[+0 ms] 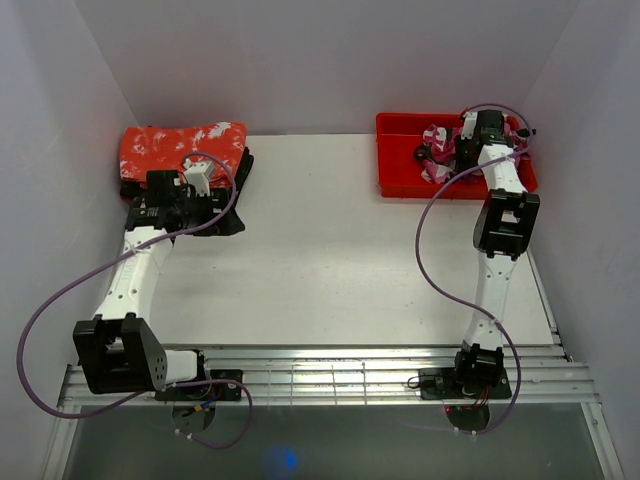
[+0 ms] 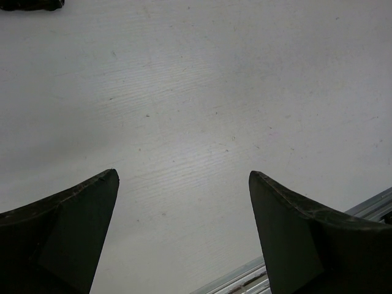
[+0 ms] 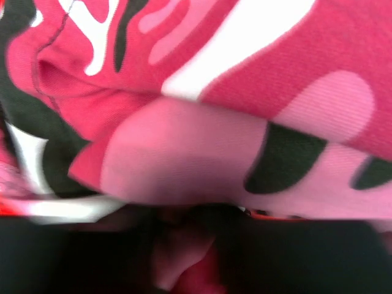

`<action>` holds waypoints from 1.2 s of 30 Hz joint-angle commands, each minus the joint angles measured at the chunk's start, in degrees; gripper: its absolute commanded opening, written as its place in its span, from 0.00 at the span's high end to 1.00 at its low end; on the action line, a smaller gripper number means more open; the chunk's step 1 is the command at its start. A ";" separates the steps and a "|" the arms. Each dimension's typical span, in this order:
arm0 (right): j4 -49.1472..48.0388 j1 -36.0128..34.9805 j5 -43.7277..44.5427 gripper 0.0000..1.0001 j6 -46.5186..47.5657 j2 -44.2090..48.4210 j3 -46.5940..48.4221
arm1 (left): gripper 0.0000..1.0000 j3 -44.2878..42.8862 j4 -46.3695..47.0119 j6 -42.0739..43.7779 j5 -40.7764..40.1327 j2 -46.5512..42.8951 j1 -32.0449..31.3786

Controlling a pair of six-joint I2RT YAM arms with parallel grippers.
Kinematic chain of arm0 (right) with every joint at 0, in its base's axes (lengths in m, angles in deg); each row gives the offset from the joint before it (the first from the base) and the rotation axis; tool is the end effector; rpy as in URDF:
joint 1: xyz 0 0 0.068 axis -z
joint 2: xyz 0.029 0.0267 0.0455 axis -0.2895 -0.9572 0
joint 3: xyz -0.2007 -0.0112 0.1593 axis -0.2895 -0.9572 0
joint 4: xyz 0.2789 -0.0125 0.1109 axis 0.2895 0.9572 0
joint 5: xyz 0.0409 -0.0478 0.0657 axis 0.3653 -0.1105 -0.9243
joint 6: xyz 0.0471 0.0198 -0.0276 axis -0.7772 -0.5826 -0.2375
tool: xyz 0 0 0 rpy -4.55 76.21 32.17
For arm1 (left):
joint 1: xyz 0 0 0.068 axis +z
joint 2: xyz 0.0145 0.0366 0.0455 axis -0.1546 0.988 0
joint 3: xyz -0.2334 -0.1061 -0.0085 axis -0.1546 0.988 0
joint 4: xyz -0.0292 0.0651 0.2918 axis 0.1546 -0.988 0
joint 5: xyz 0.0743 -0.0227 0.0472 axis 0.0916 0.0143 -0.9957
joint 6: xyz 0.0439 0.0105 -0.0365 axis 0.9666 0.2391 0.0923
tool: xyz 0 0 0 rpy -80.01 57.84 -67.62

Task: Fold and stack the trousers
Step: Grab the trousers from the pile, then move the trousers to the center of the board

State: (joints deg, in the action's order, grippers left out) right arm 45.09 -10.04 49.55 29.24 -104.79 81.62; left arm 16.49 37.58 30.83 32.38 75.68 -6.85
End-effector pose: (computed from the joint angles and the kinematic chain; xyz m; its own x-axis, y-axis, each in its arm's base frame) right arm 0.5912 -0.0689 0.1680 -0.7157 -0.1317 -0.6858 -0.0612 0.9901 -0.1263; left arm 0.3158 -0.0078 0.2744 -0.7595 -0.0345 -0.6496 0.2621 0.8977 -0.3541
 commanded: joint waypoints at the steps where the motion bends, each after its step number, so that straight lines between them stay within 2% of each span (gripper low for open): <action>1: -5.50 0.16 -3.84 0.83 1.61 -0.70 2.25 | 0.02 -3.16 -1.31 0.29 -1.29 0.11 0.24; 2: -5.94 0.16 -5.76 0.92 1.79 0.01 2.25 | 0.02 -3.77 -1.23 0.29 -1.47 0.29 0.24; 5: -9.26 0.16 -10.24 0.92 1.00 5.97 -0.54 | 0.02 -4.48 -1.05 0.29 -1.47 0.56 0.24; 9: -14.81 0.16 -16.14 0.92 -1.45 19.04 -4.34 | 0.02 -5.27 -0.35 -0.67 -1.12 0.82 0.24; 14: -18.51 0.16 -20.36 0.92 -5.59 28.91 -2.85 | 0.02 -5.79 1.06 -2.34 0.02 0.99 0.59; 21: -23.34 0.16 -22.13 0.92 -10.42 45.68 -3.11 | 0.02 -8.78 2.29 -5.15 4.06 2.14 2.96; 26: -29.49 0.16 -21.25 0.92 -12.01 59.39 -7.40 | 0.02 -9.93 3.34 -7.09 8.54 2.40 5.95; 31: -36.52 0.16 -19.14 0.92 -13.05 68.12 -10.14 | 0.02 -9.40 4.92 -8.58 13.64 1.79 8.15; 34: -38.99 0.16 -22.54 0.92 -15.95 72.25 -12.33 | 0.02 -9.31 5.28 -8.23 14.79 1.09 8.33; 36: -40.74 0.16 -25.54 0.92 -18.94 75.41 -17.40 | 0.02 -9.05 5.62 -7.53 14.88 0.47 8.33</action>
State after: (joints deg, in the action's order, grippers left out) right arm 15.56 -9.78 27.17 14.64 -32.34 68.90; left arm 8.51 41.69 23.25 43.83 78.74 1.43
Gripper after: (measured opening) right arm 0.110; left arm 0.978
